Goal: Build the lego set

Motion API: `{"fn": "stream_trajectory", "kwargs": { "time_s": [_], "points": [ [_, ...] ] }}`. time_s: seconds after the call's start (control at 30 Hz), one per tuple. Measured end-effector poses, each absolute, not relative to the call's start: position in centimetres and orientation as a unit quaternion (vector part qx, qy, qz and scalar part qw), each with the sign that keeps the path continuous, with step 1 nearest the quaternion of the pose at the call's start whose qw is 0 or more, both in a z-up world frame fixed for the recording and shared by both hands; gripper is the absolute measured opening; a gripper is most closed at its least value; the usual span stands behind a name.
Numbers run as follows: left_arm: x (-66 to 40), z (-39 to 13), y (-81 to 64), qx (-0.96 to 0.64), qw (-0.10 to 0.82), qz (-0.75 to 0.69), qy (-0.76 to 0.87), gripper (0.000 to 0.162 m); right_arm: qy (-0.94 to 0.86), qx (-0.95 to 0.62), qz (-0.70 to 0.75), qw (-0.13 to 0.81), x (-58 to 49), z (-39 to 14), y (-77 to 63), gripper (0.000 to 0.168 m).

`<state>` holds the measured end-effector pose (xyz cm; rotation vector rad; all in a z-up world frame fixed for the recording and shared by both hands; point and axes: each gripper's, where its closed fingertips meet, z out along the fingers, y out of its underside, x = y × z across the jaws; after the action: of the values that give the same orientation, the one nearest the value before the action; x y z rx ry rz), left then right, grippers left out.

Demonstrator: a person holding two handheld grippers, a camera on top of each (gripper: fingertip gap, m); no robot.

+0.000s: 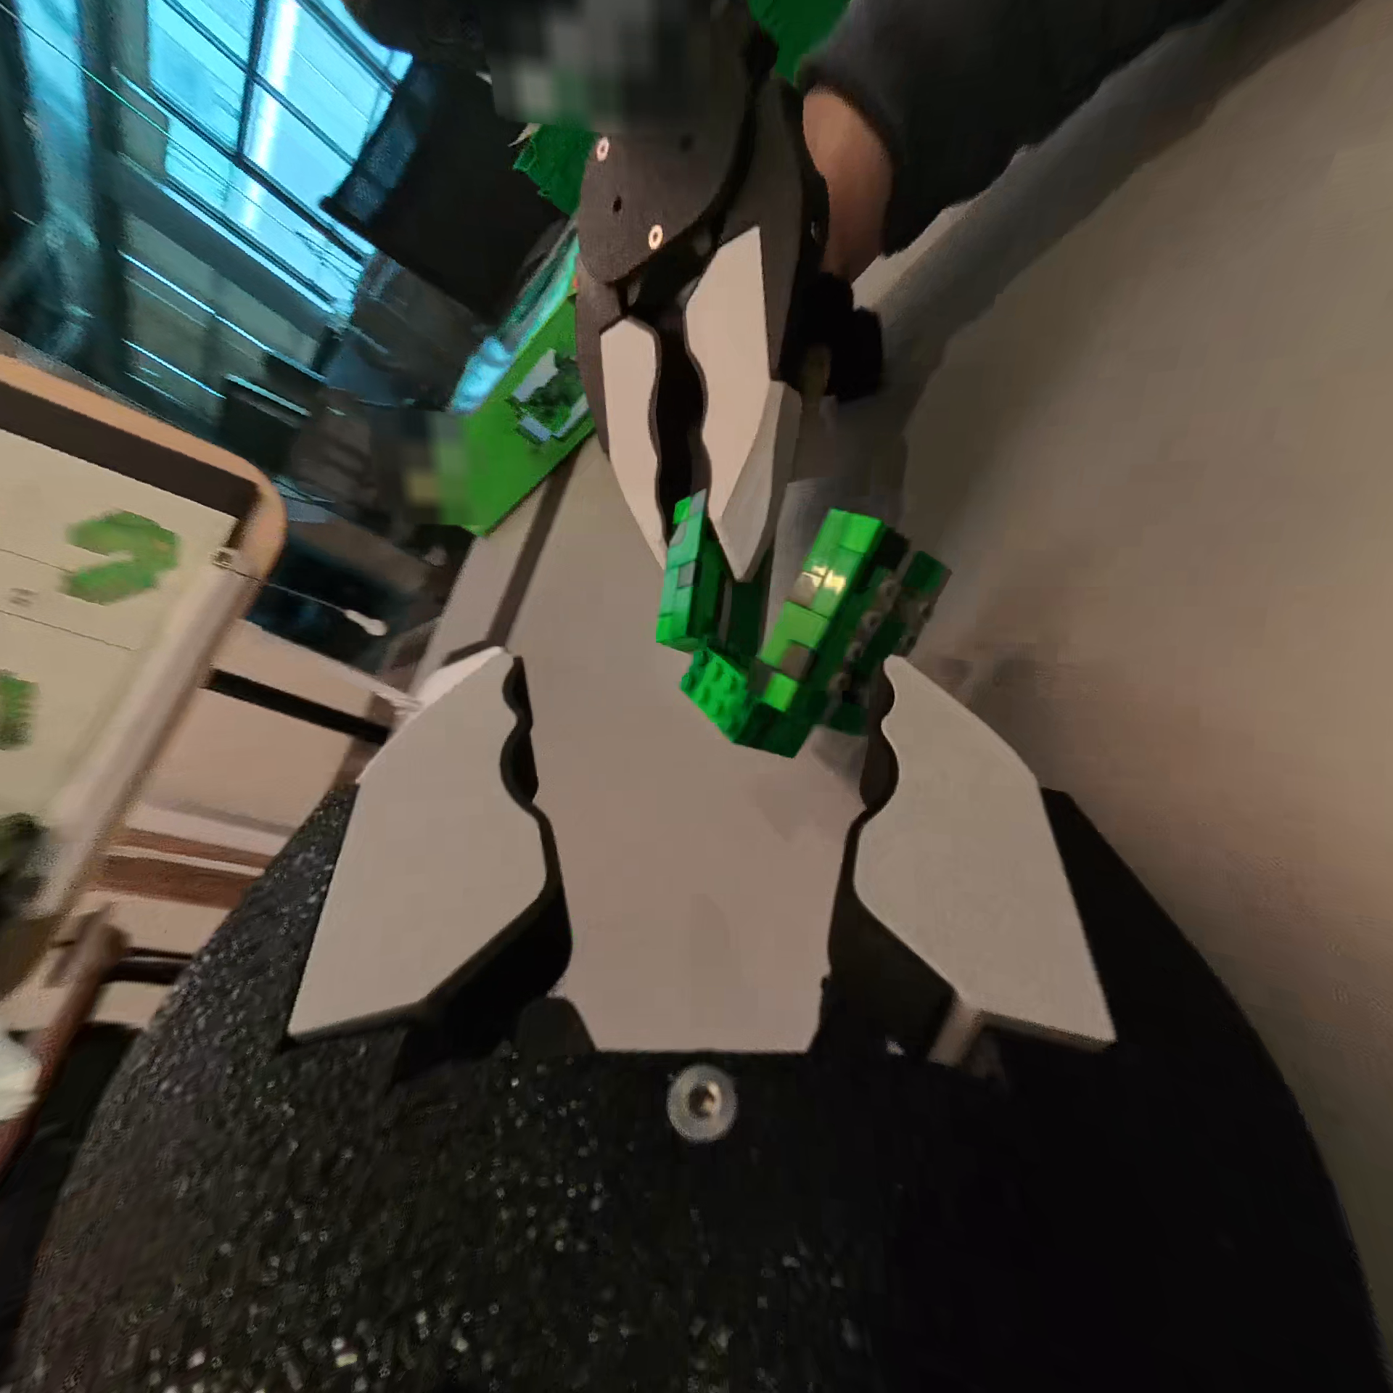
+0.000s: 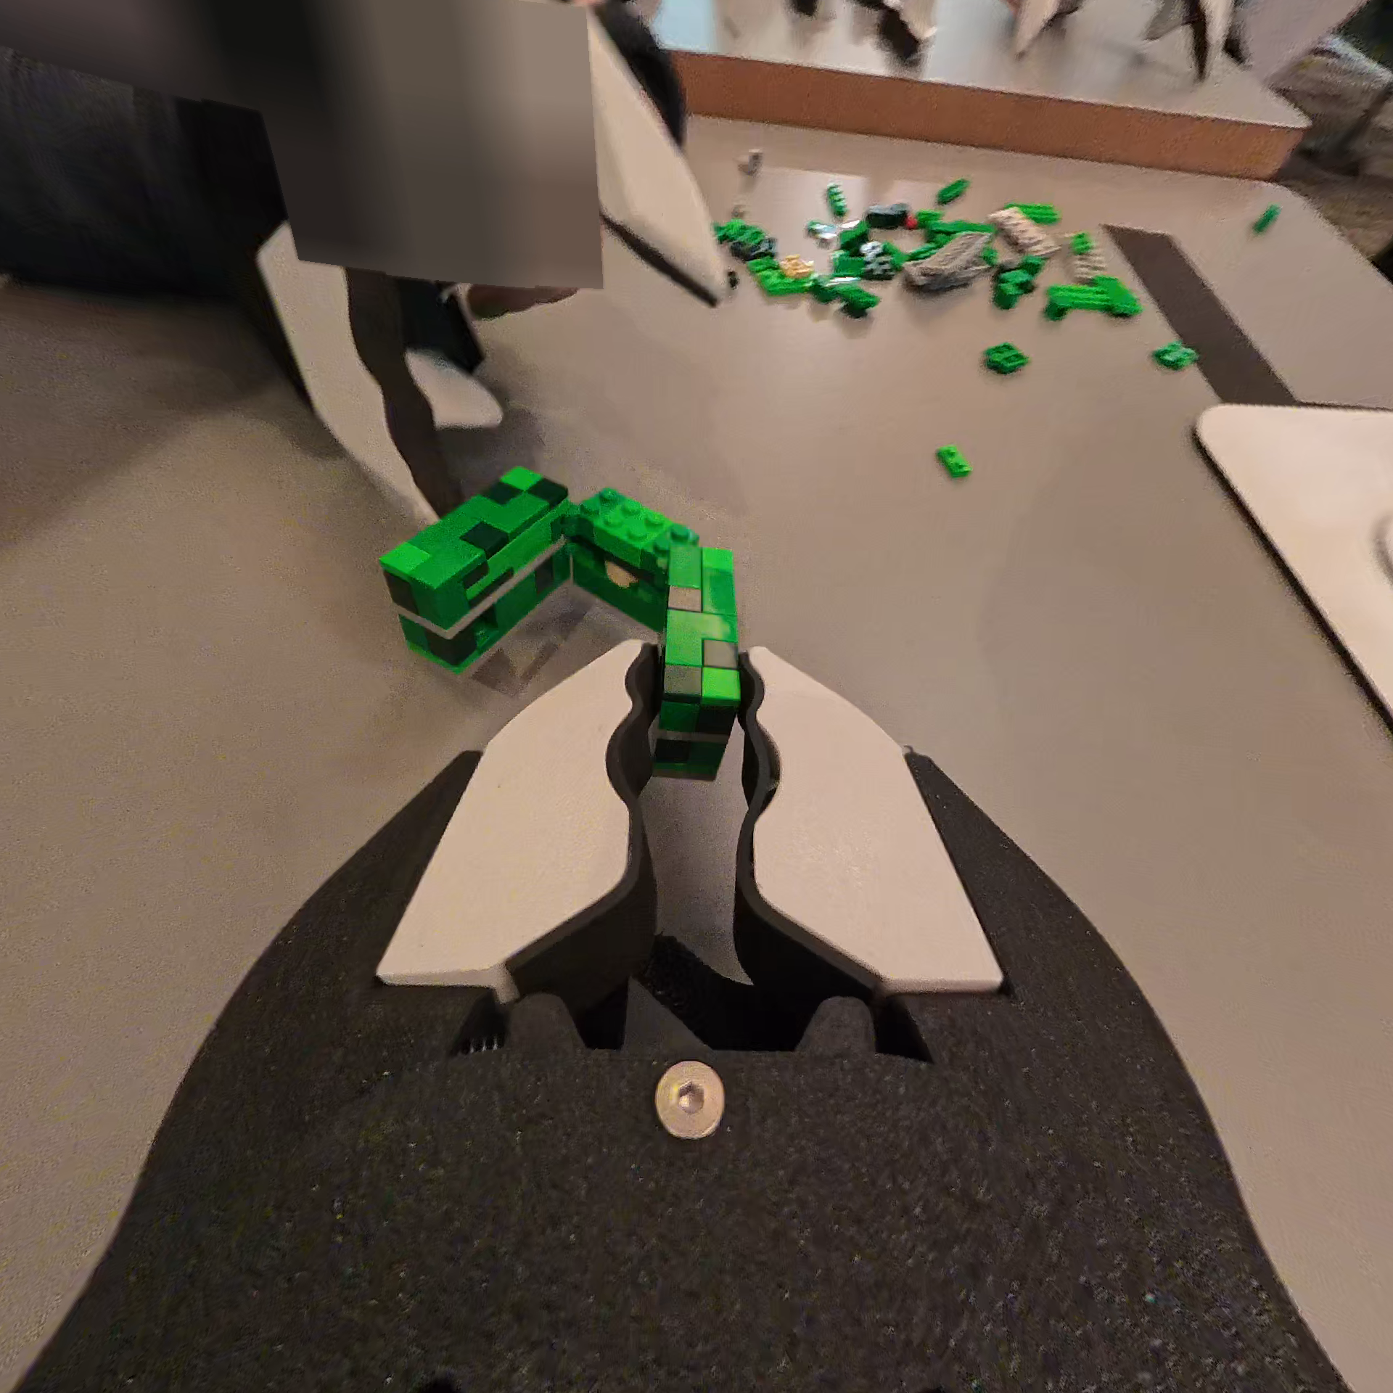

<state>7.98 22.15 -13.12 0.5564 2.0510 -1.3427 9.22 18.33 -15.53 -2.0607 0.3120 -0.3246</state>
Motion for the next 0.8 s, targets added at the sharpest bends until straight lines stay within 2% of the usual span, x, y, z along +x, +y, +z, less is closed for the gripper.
{"fn": "stream_trajectory", "kwargs": {
  "time_s": [0.27, 0.33, 0.47, 0.8],
  "points": [
    [8.6, -14.3, 22.1, 0.137, 0.216, -0.502, 0.826, 0.099, 0.088, -0.890, -0.127, 0.429, 9.1, -18.1, 17.8, 0.019],
    [8.6, -14.9, 21.7, 0.127, 0.215, -0.487, 0.837, 0.102, 0.091, -0.901, -0.135, 0.401, 9.1, -19.0, 17.5, 0.028],
    [8.6, -16.2, 21.2, 0.125, 0.220, -0.461, 0.850, 0.103, 0.095, -0.900, -0.129, 0.406, 8.4, -18.7, 17.4, 0.043],
    [8.4, -17.1, 20.1, 0.087, 0.194, -0.469, 0.857, 0.108, 0.103, -0.893, -0.127, 0.420, 8.3, -18.4, 16.6, 0.026]
  ]
}}
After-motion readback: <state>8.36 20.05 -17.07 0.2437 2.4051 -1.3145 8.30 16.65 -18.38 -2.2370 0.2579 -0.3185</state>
